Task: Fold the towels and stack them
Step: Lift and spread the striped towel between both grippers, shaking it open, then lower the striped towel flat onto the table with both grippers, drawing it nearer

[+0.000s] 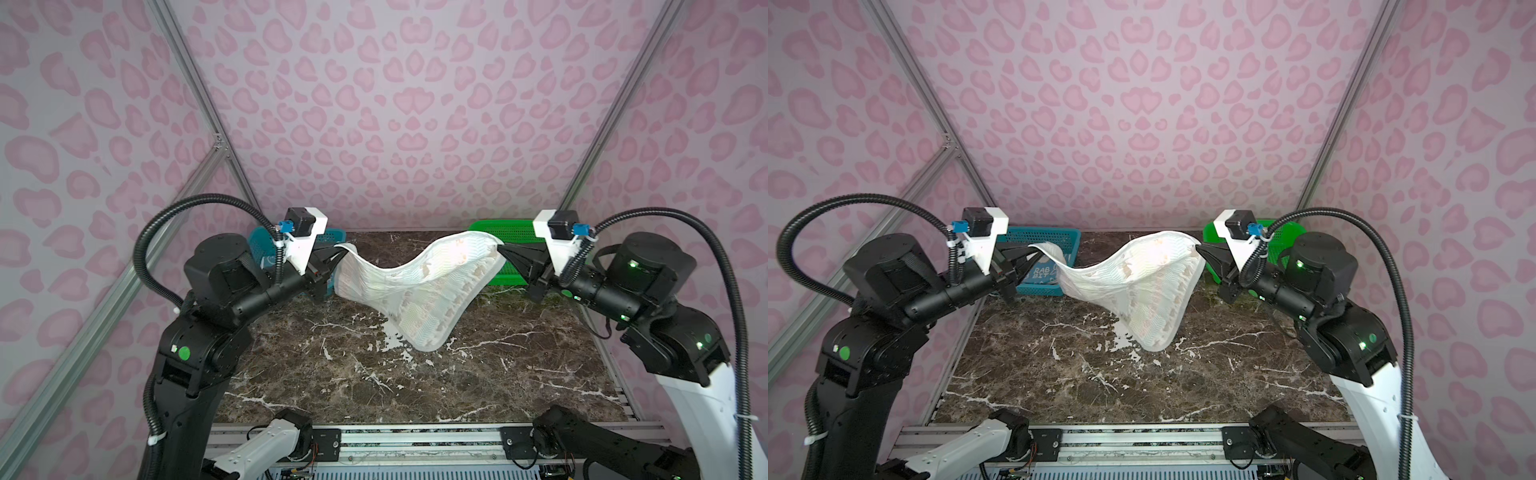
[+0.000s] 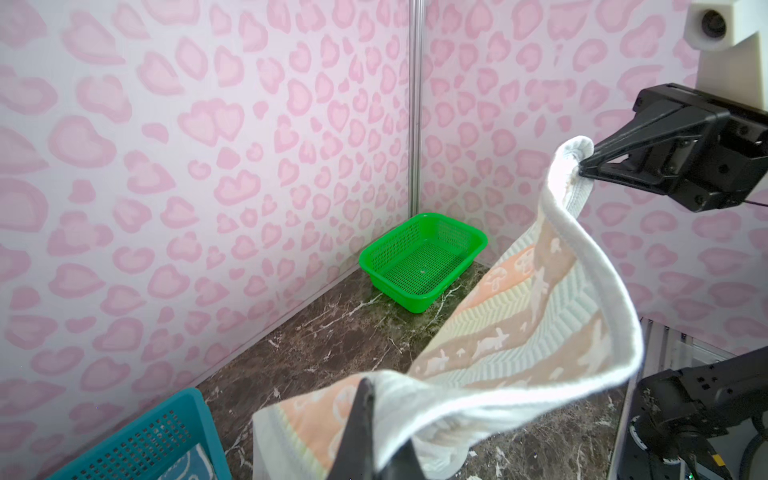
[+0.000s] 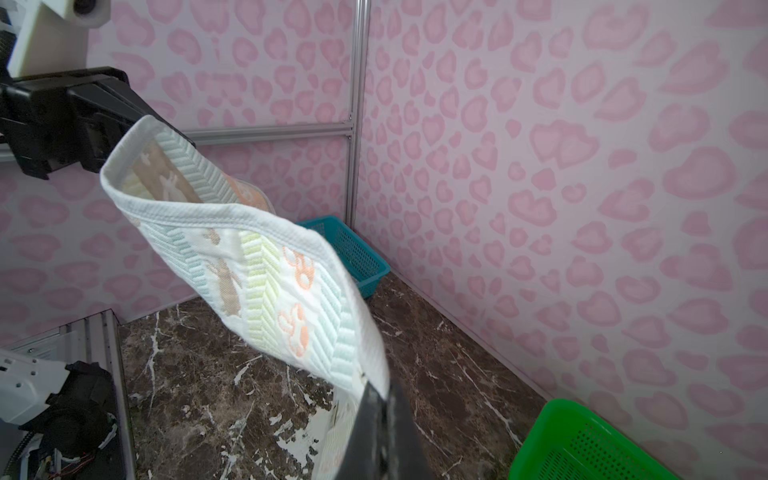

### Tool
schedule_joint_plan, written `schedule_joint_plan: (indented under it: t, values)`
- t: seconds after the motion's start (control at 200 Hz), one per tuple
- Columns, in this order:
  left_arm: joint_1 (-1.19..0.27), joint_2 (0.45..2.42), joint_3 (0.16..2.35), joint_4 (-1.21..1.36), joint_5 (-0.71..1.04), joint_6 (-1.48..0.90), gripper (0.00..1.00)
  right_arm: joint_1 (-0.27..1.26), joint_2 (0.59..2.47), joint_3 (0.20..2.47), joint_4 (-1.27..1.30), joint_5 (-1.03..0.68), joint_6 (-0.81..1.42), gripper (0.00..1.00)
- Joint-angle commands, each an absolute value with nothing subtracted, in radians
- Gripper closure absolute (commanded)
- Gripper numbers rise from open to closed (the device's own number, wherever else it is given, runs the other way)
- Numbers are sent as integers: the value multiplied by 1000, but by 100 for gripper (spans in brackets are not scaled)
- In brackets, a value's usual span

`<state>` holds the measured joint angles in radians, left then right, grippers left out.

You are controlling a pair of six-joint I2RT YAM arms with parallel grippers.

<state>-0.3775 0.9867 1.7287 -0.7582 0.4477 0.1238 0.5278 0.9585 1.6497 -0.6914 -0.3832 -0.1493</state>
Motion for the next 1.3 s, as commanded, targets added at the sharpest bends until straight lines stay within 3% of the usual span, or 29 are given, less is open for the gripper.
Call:
schedule_joint_plan:
  t: [0.0, 0.255, 0.48, 0.735, 0.89, 1.045, 1.3]
  values:
    - [-379, 967, 1770, -756, 510, 109, 97, 533, 913, 1646, -641, -355, -123, 100]
    - [-376, 1067, 1798, -701, 294, 120, 96, 501, 1021, 1668, -638, -137, -118, 100]
    - [-264, 1346, 1828, -606, 244, 130, 96, 234, 1326, 1710, -563, -380, -40, 100]
    - [-217, 1749, 1969, -596, 246, 189, 97, 184, 1719, 1849, -516, -438, -85, 100]
    - [-213, 1905, 1957, -591, 277, 216, 97, 184, 1853, 1844, -522, -471, -158, 100]
    - [-212, 1929, 1866, -572, 293, 221, 97, 197, 1848, 1700, -489, -477, -256, 100]
    - [-218, 1725, 1549, -484, 323, 201, 97, 248, 1622, 1263, -311, -457, -416, 100]
